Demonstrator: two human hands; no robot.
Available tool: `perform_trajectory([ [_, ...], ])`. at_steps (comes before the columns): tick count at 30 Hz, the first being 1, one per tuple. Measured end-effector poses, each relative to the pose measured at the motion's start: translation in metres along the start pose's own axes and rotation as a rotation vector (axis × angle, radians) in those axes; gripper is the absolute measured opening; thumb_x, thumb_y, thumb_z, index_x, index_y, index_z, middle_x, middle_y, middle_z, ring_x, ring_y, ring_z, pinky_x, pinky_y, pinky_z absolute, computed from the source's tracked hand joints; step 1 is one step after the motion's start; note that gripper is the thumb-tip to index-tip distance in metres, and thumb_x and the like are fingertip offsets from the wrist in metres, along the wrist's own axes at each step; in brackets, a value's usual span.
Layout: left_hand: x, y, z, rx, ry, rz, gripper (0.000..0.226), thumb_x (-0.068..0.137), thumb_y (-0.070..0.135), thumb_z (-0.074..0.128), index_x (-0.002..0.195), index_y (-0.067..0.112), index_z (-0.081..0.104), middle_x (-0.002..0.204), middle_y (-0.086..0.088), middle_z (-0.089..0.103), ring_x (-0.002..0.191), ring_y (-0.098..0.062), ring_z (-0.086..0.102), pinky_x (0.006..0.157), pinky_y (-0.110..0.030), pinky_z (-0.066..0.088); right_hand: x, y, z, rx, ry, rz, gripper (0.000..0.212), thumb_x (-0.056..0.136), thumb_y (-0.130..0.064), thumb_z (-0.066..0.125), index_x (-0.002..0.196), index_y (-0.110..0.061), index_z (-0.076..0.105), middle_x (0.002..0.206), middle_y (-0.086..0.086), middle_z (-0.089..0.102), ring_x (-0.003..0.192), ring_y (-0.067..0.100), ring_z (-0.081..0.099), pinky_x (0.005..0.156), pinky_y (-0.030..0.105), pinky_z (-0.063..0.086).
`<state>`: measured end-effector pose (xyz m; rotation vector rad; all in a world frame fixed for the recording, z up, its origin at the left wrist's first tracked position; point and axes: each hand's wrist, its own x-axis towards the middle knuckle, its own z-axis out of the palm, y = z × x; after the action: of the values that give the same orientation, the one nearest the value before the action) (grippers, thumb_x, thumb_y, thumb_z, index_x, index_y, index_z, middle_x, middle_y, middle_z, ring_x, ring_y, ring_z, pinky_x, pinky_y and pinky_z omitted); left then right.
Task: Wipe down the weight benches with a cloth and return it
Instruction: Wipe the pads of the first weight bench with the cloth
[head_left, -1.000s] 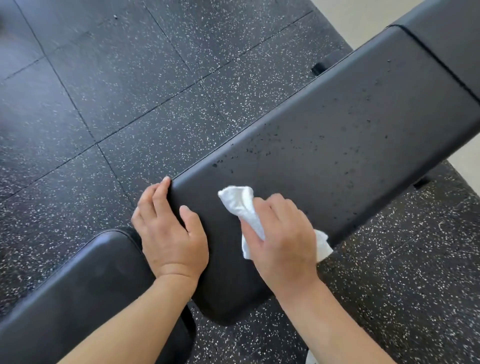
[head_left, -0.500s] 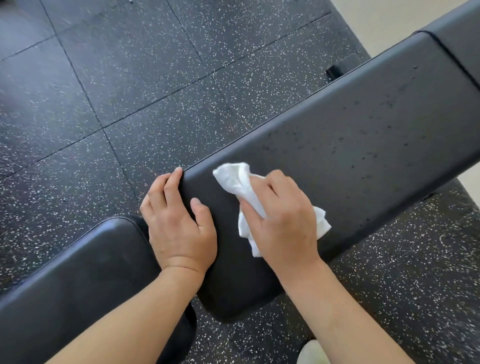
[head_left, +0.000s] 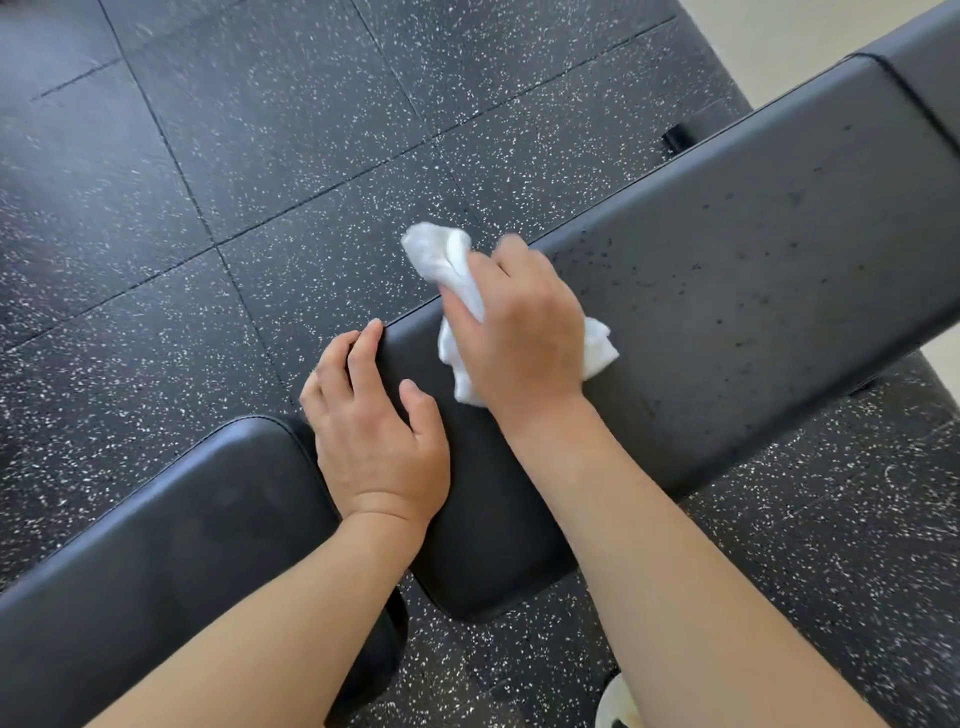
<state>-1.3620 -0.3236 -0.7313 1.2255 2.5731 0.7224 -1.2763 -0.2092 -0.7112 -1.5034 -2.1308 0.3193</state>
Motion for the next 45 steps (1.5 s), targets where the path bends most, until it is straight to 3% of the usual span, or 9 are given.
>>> perform_trajectory([
  [3, 0.001, 0.001, 0.0, 0.002, 0.0, 0.004, 0.062, 0.091, 0.034, 0.041, 0.15, 0.017, 0.049, 0.151, -0.006, 0.046, 0.132, -0.036, 0.042, 0.112, -0.035, 0.029, 0.026, -0.017, 0.017, -0.077, -0.113, -0.045, 0.025, 0.097, -0.036, 0.061, 0.094, -0.013, 0.069, 0.098, 0.007, 0.061, 0.09, 0.03, 0.058, 0.068, 0.038, 0.034],
  [7, 0.001, 0.0, 0.001, 0.001, 0.002, 0.006, 0.062, 0.091, 0.034, 0.041, 0.15, 0.017, 0.05, 0.151, -0.006, 0.047, 0.132, -0.036, 0.042, 0.111, -0.033, 0.028, -0.017, 0.003, -0.004, -0.014, -0.01, -0.086, 0.022, 0.094, -0.031, 0.068, 0.087, -0.01, 0.066, 0.085, 0.009, 0.057, 0.075, 0.031, 0.055, 0.06, 0.042, 0.043],
  [10, -0.001, -0.001, 0.001, -0.002, 0.01, 0.003, 0.06, 0.092, 0.033, 0.042, 0.151, 0.019, 0.049, 0.151, -0.004, 0.046, 0.132, -0.034, 0.042, 0.111, -0.039, 0.034, -0.089, 0.037, -0.038, -0.035, -0.006, -0.144, 0.019, 0.098, -0.027, 0.064, 0.093, -0.009, 0.065, 0.081, 0.005, 0.05, 0.07, 0.027, 0.047, 0.059, 0.046, 0.044],
  [14, 0.0, -0.003, 0.003, -0.004, 0.023, 0.001, 0.059, 0.093, 0.034, 0.043, 0.151, 0.022, 0.048, 0.15, -0.001, 0.045, 0.131, -0.033, 0.042, 0.108, -0.038, 0.036, -0.144, 0.075, -0.075, -0.108, -0.074, -0.163, 0.036, 0.104, -0.045, 0.059, 0.093, -0.012, 0.067, 0.08, -0.001, 0.049, 0.069, 0.023, 0.042, 0.059, 0.043, 0.04],
  [24, -0.001, -0.002, 0.003, 0.001, 0.002, -0.019, 0.06, 0.092, 0.036, 0.04, 0.151, 0.025, 0.047, 0.152, 0.001, 0.044, 0.135, -0.031, 0.04, 0.106, -0.035, 0.034, -0.001, 0.028, -0.006, -0.142, 0.076, -0.086, 0.048, 0.1, -0.058, 0.056, 0.082, -0.014, 0.057, 0.081, 0.006, 0.057, 0.072, 0.031, 0.051, 0.063, 0.039, 0.031],
  [28, -0.001, -0.003, 0.002, 0.002, 0.0, -0.016, 0.06, 0.092, 0.035, 0.041, 0.151, 0.024, 0.047, 0.153, 0.0, 0.044, 0.136, -0.031, 0.04, 0.107, -0.037, 0.035, -0.029, 0.037, -0.016, -0.052, 0.059, -0.169, 0.045, 0.103, -0.05, 0.058, 0.077, -0.013, 0.055, 0.076, 0.007, 0.051, 0.07, 0.03, 0.047, 0.059, 0.043, 0.038],
  [33, 0.0, -0.006, 0.005, -0.004, 0.015, 0.0, 0.059, 0.093, 0.034, 0.043, 0.151, 0.022, 0.047, 0.151, -0.001, 0.044, 0.133, -0.032, 0.041, 0.113, -0.044, 0.037, -0.113, 0.112, -0.073, -0.028, -0.059, -0.343, 0.041, 0.099, -0.036, 0.069, 0.071, -0.007, 0.066, 0.07, 0.004, 0.05, 0.066, 0.024, 0.035, 0.058, 0.039, 0.034],
  [39, 0.0, -0.007, 0.005, -0.017, 0.026, 0.023, 0.058, 0.093, 0.032, 0.044, 0.15, 0.019, 0.048, 0.149, -0.004, 0.046, 0.133, -0.034, 0.041, 0.117, -0.042, 0.032, -0.079, 0.113, -0.064, -0.03, 0.002, -0.347, 0.047, 0.095, -0.036, 0.072, 0.063, -0.011, 0.049, 0.065, 0.002, 0.037, 0.062, 0.023, 0.029, 0.05, 0.04, 0.033],
  [45, -0.001, -0.004, 0.003, 0.001, 0.011, -0.005, 0.059, 0.092, 0.034, 0.042, 0.15, 0.023, 0.047, 0.151, -0.003, 0.045, 0.134, -0.034, 0.04, 0.112, -0.041, 0.032, 0.003, 0.05, -0.01, 0.032, 0.02, -0.324, 0.041, 0.091, -0.042, 0.074, 0.069, -0.014, 0.055, 0.069, 0.006, 0.053, 0.064, 0.031, 0.051, 0.056, 0.042, 0.041],
])
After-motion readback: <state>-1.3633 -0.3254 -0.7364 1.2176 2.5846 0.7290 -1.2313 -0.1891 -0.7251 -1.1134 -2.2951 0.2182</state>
